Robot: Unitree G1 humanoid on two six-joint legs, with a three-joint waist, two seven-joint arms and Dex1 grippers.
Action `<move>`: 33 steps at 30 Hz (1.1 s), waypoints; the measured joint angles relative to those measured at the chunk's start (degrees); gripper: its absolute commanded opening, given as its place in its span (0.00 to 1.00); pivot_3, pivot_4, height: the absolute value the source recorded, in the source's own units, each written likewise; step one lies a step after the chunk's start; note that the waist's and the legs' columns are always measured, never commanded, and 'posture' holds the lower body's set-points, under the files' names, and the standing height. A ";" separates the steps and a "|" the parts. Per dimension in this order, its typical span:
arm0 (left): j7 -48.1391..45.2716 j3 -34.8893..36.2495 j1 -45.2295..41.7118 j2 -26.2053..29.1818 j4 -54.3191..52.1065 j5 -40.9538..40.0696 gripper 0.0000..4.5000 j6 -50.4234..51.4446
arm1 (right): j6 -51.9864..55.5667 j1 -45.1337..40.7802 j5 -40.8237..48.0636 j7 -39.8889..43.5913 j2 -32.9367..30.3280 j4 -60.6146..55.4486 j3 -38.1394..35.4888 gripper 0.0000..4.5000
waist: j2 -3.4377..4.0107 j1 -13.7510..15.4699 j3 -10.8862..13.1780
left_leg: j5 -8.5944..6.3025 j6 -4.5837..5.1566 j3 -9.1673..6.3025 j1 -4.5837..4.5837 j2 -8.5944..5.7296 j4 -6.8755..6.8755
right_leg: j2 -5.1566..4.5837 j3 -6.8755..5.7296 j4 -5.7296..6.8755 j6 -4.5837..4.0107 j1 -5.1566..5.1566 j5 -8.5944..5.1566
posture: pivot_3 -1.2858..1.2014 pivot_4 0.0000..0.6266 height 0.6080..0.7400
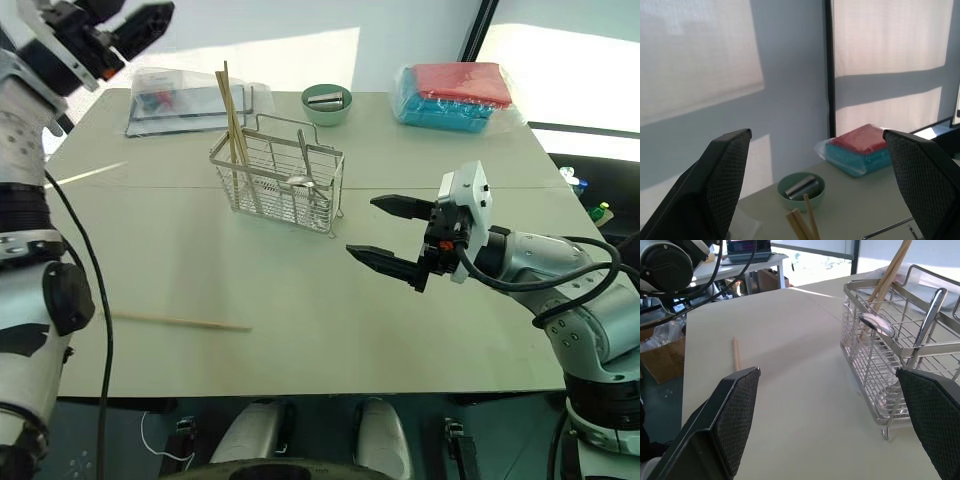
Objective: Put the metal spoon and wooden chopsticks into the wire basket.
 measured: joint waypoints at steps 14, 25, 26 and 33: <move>-31.03 -4.98 9.15 25.83 -18.87 -7.93 0.99 13.94 | -0.01 -1.05 0.04 3.30 -0.65 1.71 0.30 1.00 | 0.23 -1.42 0.06 | 0.00 -0.03 0.11 0.13 0.04 -0.19 | -0.06 0.07 0.02 -0.05 -0.04 -0.04 | 0.52 0.24 0.45; -44.90 -8.48 47.97 29.93 -41.84 -5.77 0.99 2.33 | 0.61 0.34 0.11 2.94 -0.61 1.48 0.75 1.00 | 0.27 -0.67 0.10 | 0.00 -0.03 0.11 -0.04 0.01 -0.21 | -0.38 0.09 -0.10 -0.35 -0.18 -0.13 | 0.52 0.24 0.45; -44.15 -9.92 47.90 29.19 -42.18 -5.00 0.99 1.74 | 0.66 0.43 0.17 2.76 -0.58 1.22 0.74 1.00 | 0.27 -0.32 0.10 | 0.00 -0.03 0.12 -0.03 0.01 -0.21 | -0.38 0.09 -0.11 -0.44 -0.16 -0.18 | 0.52 0.24 0.45; -40.49 -21.69 47.03 22.82 -39.30 5.47 0.99 -5.60 | 0.89 3.14 0.63 1.20 -0.68 -1.77 0.70 1.00 | 0.26 0.02 0.09 | 0.00 0.00 0.14 -0.05 -0.05 -0.21 | -0.40 0.06 -0.13 -0.43 -0.15 -0.19 | 0.52 0.24 0.45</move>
